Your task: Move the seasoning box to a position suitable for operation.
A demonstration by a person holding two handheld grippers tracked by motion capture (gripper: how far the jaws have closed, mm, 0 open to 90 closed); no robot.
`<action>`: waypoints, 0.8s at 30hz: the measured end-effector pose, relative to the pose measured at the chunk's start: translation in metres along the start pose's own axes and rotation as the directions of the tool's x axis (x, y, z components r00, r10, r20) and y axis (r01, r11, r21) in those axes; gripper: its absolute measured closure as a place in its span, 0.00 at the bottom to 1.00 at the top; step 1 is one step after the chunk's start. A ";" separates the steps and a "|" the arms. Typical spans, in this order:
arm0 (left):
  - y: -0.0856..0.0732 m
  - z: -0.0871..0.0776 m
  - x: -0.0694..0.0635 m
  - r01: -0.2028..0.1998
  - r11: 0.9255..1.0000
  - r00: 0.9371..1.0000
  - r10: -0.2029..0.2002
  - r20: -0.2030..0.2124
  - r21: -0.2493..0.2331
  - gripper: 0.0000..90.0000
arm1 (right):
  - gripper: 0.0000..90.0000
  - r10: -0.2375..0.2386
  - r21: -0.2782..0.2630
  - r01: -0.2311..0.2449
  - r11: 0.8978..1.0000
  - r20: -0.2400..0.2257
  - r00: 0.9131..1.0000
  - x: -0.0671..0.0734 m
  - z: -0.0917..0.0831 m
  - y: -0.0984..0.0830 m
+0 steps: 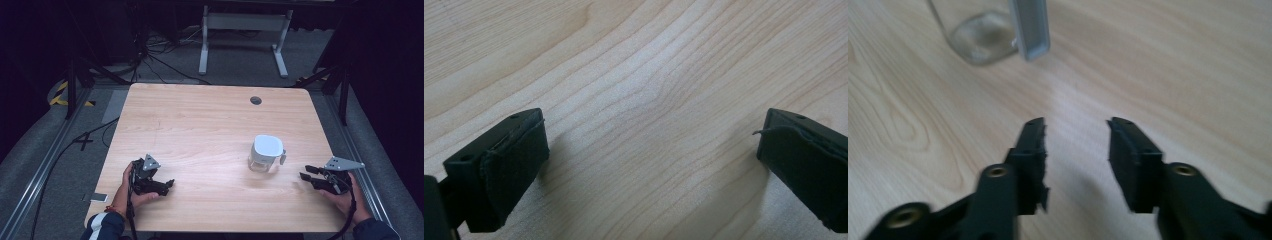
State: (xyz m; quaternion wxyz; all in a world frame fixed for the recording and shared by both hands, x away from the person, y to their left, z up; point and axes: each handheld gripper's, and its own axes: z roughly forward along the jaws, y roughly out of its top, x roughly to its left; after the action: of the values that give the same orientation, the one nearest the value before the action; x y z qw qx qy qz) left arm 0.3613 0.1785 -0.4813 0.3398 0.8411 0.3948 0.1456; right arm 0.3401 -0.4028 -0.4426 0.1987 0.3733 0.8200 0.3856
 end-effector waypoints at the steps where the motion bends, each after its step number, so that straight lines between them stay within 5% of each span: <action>1: 0.000 0.000 0.000 0.000 1.000 1.000 0.000 0.000 0.000 0.00 | 0.85 0.005 -0.029 -0.005 1.000 -0.007 1.000 -0.002 -0.001 0.008; 6: 0.000 0.000 0.000 -0.005 1.000 1.000 0.005 -0.001 -0.003 0.00 | 0.99 -0.007 -0.096 0.006 0.995 -0.013 1.000 -0.005 0.002 0.034; 16: 0.000 0.001 0.001 -0.005 1.000 1.000 0.005 0.002 -0.003 0.00 | 0.99 -0.052 -0.220 0.044 0.974 -0.030 0.998 0.003 0.002 0.084; 24: 0.000 0.001 0.001 -0.005 1.000 1.000 0.005 0.002 -0.003 0.00 | 1.00 -0.117 -0.221 0.101 0.970 -0.059 0.991 0.022 0.012 0.103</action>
State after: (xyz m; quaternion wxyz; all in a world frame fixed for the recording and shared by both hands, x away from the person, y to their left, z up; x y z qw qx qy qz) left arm 0.3622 0.1784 -0.4814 0.3410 0.8417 0.3922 0.1464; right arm 0.3806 -0.3362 -0.3703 0.2296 0.2896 0.7989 0.4746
